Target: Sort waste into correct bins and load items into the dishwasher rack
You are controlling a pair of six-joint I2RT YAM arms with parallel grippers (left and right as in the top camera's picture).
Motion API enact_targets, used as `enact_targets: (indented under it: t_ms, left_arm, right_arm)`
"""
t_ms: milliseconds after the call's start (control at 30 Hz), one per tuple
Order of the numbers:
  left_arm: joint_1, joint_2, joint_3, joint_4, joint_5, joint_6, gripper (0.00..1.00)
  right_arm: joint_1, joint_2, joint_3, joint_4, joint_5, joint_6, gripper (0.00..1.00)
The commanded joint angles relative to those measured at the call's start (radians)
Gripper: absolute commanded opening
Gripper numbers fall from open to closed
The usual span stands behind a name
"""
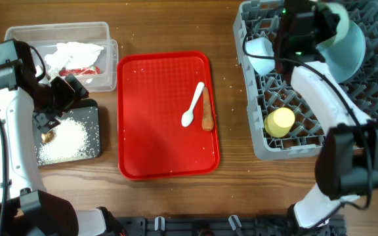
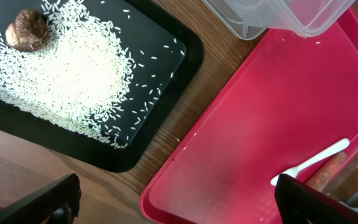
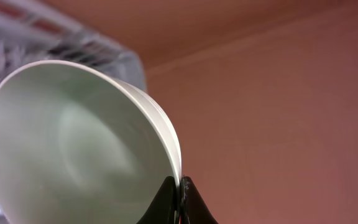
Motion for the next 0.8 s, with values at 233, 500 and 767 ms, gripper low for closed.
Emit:
enact_targets:
  t_ms: [233, 500, 767]
  left_arm:
    - [0.003, -0.006, 0.012, 0.000, 0.005, -0.002, 1.00]
    - [0.003, -0.006, 0.012, 0.000, 0.005, -0.002, 1.00]
    - [0.003, -0.006, 0.012, 0.000, 0.005, -0.002, 1.00]
  right_arm:
    - [0.021, 0.054, -0.002, -0.027, -0.026, -0.077, 0.04]
    - [0.015, 0.113, -0.002, 0.017, -0.076, -0.075, 0.04]
    - [0.009, 0.152, -0.002, 0.047, -0.066, -0.080, 0.04]
